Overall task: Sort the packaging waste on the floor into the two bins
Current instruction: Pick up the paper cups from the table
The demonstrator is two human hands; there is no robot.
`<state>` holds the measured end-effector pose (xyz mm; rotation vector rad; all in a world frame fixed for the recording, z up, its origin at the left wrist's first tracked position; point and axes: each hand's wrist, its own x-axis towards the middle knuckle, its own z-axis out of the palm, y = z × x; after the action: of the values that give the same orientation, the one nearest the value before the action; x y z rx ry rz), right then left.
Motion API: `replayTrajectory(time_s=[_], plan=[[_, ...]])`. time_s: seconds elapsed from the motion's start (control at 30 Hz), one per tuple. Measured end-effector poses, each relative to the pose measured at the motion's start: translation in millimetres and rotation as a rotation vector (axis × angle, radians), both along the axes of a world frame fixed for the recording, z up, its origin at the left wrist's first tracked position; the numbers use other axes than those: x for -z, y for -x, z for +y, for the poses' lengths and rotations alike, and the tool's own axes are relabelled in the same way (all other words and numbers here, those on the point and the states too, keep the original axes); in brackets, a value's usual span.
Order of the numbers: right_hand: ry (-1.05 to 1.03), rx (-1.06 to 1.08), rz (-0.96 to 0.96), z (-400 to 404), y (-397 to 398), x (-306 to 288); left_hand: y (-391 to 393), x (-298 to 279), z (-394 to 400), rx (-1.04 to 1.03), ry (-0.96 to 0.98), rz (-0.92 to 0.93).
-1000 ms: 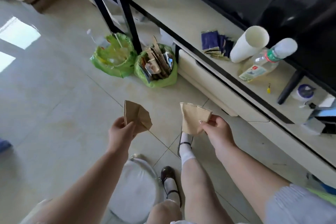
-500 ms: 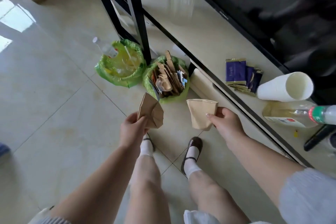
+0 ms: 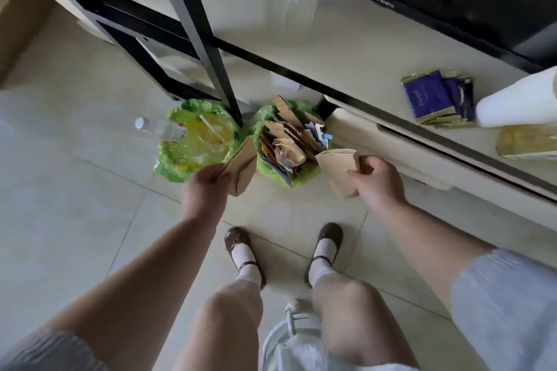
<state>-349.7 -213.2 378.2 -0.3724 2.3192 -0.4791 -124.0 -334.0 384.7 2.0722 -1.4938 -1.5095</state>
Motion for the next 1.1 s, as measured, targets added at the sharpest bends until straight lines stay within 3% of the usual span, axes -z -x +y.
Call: replayTrajectory(time_s=[0.13, 0.4, 0.7, 0.83, 0.93, 1.1], plan=[[-0.008, -0.086, 0.185, -14, -6, 46, 13, 39, -39, 0.448, 0.259, -0.235], [0.037, -0.476, 0.427, -42, 7, 154, 58, 153, -78, 0.946, 0.443, -0.386], [0.133, -0.738, 0.666, -49, 2, 195, 92, 196, -118, 1.44, 0.672, -0.523], [0.201, -0.751, 0.69, -69, -7, 200, 111, 214, -110, 1.449, 0.744, -0.344], [0.346, -0.693, 0.563, -69, -10, 196, 102, 215, -104, 1.276, 0.66, -0.149], [0.287, -0.814, 0.725, -71, -9, 200, 76, 220, -113, 0.975, 0.568, 0.046]])
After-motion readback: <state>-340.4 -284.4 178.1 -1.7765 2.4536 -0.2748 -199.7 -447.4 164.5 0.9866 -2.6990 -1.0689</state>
